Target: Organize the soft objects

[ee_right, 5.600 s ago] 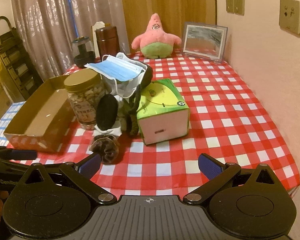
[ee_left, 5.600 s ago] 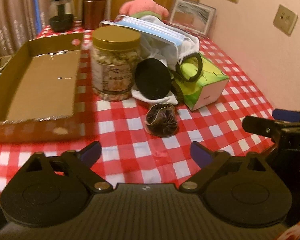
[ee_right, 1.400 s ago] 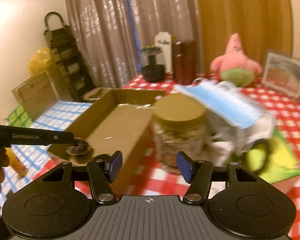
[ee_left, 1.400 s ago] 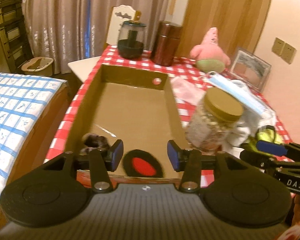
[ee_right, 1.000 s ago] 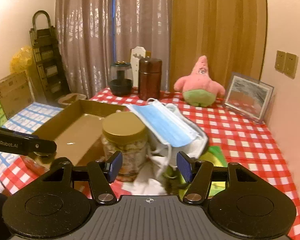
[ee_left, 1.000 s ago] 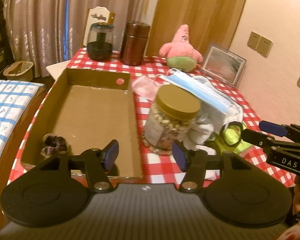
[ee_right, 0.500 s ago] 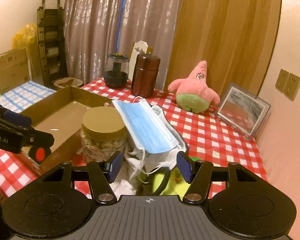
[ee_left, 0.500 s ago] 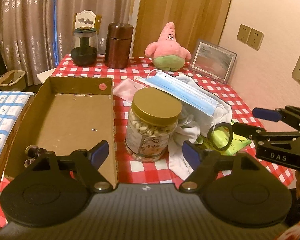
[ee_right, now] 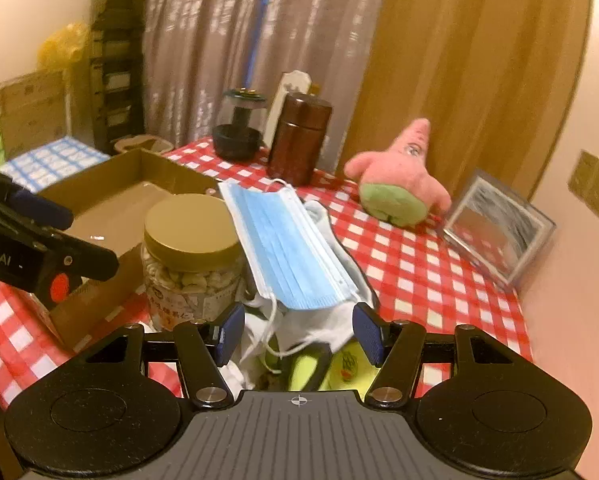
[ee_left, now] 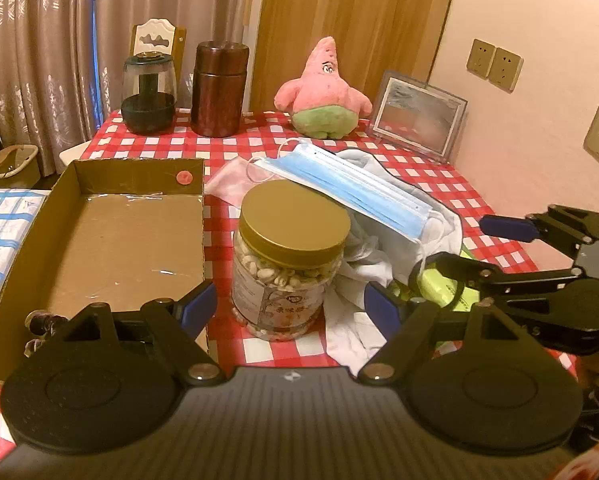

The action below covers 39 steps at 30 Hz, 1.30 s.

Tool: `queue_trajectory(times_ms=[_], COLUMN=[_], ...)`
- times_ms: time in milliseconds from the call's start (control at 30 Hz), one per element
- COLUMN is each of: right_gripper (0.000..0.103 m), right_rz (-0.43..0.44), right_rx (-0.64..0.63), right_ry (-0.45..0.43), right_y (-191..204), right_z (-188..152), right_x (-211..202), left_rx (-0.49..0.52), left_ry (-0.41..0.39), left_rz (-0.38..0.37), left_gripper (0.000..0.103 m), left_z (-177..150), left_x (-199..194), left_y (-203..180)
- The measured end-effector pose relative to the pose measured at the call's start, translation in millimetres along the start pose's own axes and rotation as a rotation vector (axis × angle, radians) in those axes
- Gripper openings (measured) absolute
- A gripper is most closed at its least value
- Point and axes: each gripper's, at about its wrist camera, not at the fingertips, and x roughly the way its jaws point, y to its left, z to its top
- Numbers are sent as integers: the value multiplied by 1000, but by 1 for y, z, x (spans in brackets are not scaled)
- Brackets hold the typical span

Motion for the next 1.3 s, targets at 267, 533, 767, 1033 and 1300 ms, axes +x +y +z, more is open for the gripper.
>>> queue_trajectory(times_ms=[267,533,767,1033,1300], right_gripper=[60,46,7,1,1], right_rz=[-8,-76,-103,-121,-184], right_rx=[-181,-307,-319,-210,-70], right_ry=[2,20,7,-72,-108], right_y=[17,27,26,6,-36], right_z=[6,5,6,21,26], right_x=[43,82,91,49,-4], left_rx=[9,-6,-15,-10,29], left_ry=[-1,-12,-4,-17,-34], left_rz=[23,24,17,-1,-76], left_gripper=[78,78,78,78,78], left_z=[8,18,16,18,24], left_x=[16,31,34,22,15], left_y=[9,19,22,12,-21])
